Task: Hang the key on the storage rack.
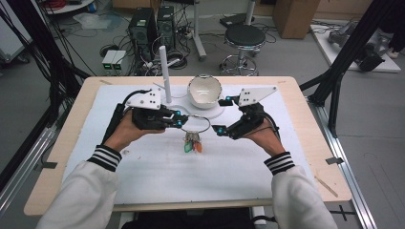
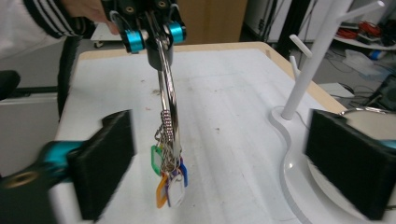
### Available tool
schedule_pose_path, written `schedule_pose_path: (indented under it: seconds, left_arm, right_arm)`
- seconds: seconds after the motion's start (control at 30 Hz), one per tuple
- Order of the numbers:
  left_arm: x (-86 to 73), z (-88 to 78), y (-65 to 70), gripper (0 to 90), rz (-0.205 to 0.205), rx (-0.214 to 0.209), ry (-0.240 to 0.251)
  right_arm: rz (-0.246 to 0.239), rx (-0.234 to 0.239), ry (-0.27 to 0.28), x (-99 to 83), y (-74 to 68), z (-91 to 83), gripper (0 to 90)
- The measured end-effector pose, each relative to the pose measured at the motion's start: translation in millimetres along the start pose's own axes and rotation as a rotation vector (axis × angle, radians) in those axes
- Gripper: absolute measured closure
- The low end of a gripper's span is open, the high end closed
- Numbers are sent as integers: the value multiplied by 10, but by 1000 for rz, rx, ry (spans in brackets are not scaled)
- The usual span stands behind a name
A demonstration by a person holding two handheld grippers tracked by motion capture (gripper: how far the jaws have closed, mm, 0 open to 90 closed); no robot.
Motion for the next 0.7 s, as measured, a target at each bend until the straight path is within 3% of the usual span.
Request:
schedule_pose_path:
  seconds: [0.2,0.27,0.43,0.7]
  left_arm:
    - [19,-149,-79,870,-11,47,4]
    - [55,-202,-120,870,2,72,-5]
    - [154,-359,-251,870,2,135,0]
    - [154,-534,-481,870,-41,233,0]
  right_arm:
    - [43,-59,13,-111,42,-63,8]
    - [71,-67,15,-157,52,-116,8]
    - [83,-105,39,-251,54,-254,8]
    - [121,-168,58,-462,19,-482,8]
Point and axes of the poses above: each handheld gripper's, and its own axes: z roughly forward along the jaws, x roughly out of its top, y roughly to its right, the point moved 1 cm from there along z, roughly forward along the jaws, and after that the axes turned 7 degrees about y, right-handed, at the moved point
